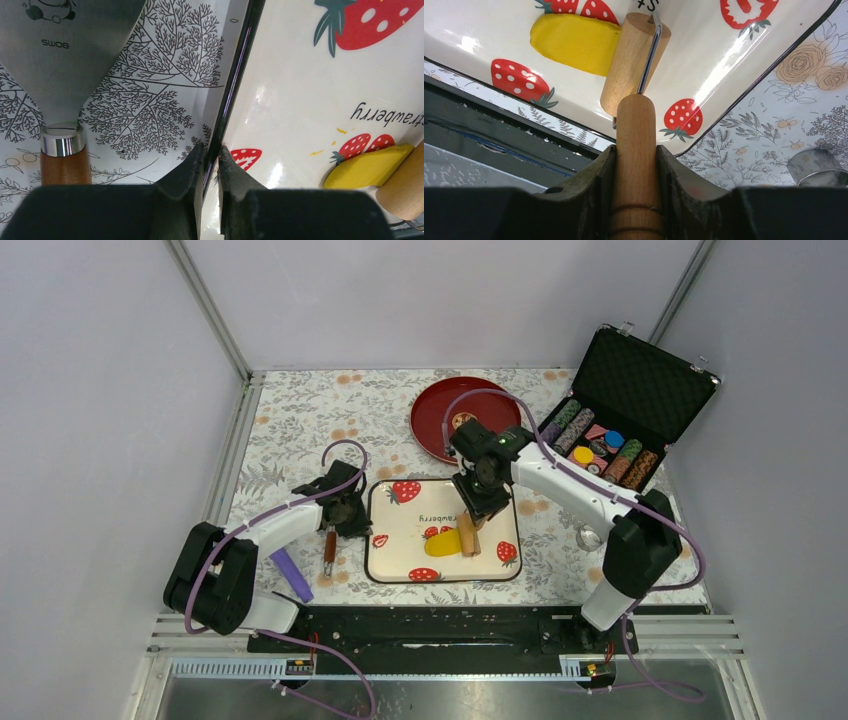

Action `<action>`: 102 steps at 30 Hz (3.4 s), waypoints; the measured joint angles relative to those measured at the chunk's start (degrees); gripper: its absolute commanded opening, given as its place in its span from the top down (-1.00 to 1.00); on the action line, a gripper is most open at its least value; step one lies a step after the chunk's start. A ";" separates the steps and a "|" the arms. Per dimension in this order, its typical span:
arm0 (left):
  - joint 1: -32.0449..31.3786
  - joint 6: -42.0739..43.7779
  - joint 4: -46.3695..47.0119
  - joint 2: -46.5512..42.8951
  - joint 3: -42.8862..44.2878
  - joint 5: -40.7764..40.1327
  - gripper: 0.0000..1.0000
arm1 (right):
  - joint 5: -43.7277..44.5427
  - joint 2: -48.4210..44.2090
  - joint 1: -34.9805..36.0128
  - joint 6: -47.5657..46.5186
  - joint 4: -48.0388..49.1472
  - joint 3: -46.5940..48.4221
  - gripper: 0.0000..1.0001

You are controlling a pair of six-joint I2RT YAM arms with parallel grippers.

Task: Roll out the dumpling wrappers from the dough

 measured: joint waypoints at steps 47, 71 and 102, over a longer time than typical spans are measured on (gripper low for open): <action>-0.02 0.04 -0.52 0.22 0.42 -0.92 1.00 | -21.53 -34.93 -6.49 -51.10 13.38 -16.11 1.00; -0.20 0.02 -0.50 0.22 0.42 -1.27 1.00 | 12.13 -12.44 19.32 -66.99 7.78 -10.25 1.00; -0.39 0.02 -0.63 0.24 0.50 -1.57 1.00 | 20.85 -11.04 27.98 -64.32 17.57 -19.30 1.00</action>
